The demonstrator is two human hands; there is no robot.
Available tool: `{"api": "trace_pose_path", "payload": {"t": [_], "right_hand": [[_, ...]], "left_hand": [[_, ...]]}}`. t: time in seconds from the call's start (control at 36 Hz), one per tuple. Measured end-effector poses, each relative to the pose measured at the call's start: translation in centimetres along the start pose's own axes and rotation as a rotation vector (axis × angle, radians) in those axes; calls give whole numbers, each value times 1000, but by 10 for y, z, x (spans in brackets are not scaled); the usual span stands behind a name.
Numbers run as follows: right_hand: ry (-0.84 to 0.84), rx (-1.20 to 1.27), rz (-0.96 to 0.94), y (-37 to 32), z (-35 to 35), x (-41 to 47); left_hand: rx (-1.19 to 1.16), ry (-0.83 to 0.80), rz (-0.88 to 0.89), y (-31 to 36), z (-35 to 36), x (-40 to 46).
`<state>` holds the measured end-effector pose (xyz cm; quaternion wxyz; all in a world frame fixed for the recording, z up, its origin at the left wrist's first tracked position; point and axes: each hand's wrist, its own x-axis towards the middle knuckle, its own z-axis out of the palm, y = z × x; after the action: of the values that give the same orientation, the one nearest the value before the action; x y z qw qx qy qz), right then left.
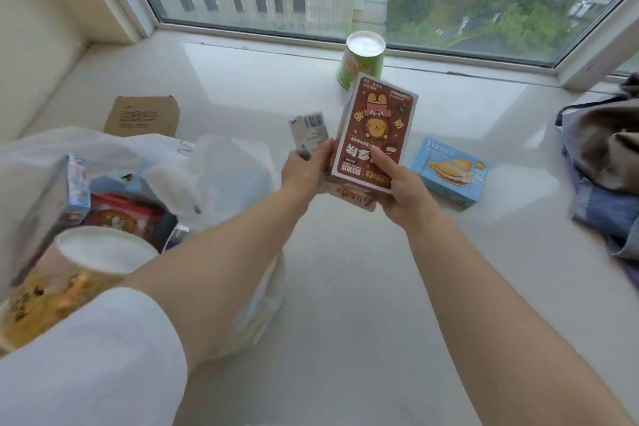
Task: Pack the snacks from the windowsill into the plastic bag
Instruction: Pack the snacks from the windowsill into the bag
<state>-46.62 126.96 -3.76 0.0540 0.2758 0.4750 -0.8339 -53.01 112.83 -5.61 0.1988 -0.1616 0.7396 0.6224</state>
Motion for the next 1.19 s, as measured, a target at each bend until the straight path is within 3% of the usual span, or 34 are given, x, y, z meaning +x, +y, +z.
{"api": "trace_pose_path", "payload": {"t": [0.22, 0.36, 0.5, 0.64, 0.75, 0.83, 0.92, 1.11, 1.19], "right_hand": [[-420, 227, -135, -14, 118, -69], [-544, 75, -172, 1, 193, -88], [-395, -72, -118, 33, 240, -93], [-50, -721, -268, 74, 260, -90], [158, -1235, -397, 98, 248, -84], [260, -1306, -376, 101, 243, -82], [259, -1397, -403, 99, 249, -85], [206, -1558, -480, 109, 259, -92], [218, -1510, -491, 107, 262, -94]], "left_hand": [[-212, 13, 334, 65, -108, -80], [-107, 157, 545, 64, -204, -104], [108, 308, 521, 33, -285, -101], [239, 263, 502, -12, -317, -82], [802, 134, 446, -30, -317, -62], [1209, -36, 416, -30, -316, -59], [1419, -107, 389, -31, -320, -57], [1425, -313, 370, -36, -326, -47], [1084, -138, 436, -30, -331, -55]]}}
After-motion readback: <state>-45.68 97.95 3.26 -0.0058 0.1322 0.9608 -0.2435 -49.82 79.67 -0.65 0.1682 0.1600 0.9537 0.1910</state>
